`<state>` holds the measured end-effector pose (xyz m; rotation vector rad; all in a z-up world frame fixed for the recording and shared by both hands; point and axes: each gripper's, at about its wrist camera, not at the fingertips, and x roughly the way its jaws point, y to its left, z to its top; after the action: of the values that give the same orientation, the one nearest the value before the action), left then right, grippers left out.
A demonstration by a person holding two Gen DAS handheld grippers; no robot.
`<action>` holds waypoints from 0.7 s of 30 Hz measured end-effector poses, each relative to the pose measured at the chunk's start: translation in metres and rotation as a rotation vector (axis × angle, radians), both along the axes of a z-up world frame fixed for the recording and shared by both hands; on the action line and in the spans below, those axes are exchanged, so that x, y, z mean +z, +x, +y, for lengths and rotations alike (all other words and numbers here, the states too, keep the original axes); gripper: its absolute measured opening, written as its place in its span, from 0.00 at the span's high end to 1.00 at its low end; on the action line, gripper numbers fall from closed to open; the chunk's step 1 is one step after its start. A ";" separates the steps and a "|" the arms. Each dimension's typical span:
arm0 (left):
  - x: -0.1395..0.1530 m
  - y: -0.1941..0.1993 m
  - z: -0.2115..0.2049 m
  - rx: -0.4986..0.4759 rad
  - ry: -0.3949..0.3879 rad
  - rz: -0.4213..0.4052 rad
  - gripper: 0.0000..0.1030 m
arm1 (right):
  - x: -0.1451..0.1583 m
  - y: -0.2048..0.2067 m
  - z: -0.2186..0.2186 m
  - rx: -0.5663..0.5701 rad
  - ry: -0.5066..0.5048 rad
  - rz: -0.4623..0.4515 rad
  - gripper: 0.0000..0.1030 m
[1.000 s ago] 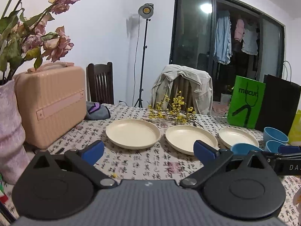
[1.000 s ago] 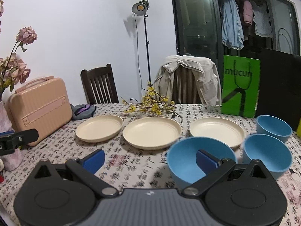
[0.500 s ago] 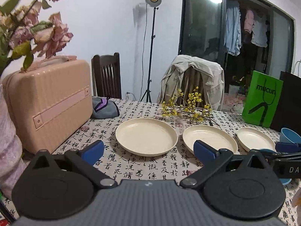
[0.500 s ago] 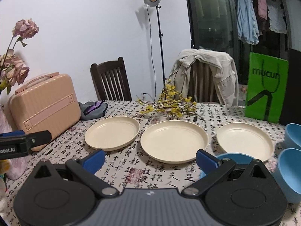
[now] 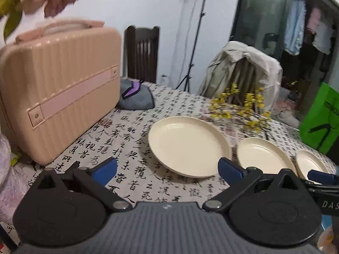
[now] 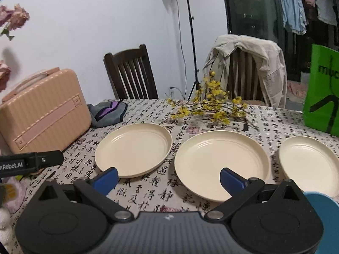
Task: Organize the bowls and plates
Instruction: 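Move the left tool toward the cream plates beside the pink suitcase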
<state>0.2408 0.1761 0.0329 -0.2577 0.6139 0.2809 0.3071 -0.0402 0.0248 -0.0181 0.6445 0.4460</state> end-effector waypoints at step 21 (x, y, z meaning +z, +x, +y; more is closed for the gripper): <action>-0.041 0.109 0.061 0.256 -0.249 0.118 0.00 | -0.037 0.109 0.069 -0.007 -0.068 0.062 0.17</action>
<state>0.3502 0.2371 -0.0079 -0.5643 0.7339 0.4698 0.4157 0.0293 -0.0119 -0.0669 0.7202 0.4187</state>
